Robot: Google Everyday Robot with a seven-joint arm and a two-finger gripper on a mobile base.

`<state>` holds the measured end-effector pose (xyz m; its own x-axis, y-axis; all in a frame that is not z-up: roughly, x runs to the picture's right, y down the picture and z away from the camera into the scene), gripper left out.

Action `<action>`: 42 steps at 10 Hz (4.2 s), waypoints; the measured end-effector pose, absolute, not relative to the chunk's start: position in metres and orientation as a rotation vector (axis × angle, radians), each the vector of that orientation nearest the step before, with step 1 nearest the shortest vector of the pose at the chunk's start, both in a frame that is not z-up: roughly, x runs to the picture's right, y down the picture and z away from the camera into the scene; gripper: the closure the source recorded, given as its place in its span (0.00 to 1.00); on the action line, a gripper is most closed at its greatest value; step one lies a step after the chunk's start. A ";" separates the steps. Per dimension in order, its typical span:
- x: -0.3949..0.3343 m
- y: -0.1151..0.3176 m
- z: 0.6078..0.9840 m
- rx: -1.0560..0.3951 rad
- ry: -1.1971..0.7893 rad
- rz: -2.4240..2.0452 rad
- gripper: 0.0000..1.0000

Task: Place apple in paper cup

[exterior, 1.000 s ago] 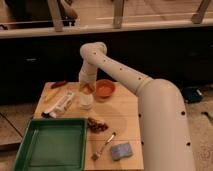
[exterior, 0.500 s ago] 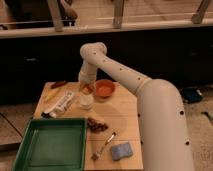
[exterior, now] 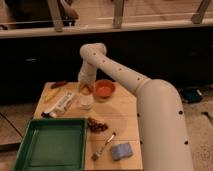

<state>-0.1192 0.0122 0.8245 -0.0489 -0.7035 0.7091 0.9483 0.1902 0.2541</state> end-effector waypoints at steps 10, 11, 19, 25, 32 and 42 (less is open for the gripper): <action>-0.121 0.017 0.826 -0.348 -0.886 -1.390 0.71; -0.121 0.017 0.826 -0.345 -0.888 -1.389 0.69; -0.122 0.019 0.828 -0.333 -0.905 -1.387 0.69; -0.123 0.020 0.829 -0.326 -0.916 -1.385 0.69; -0.124 0.021 0.830 -0.321 -0.929 -1.383 0.69; -0.126 0.022 0.832 -0.313 -0.948 -1.378 0.64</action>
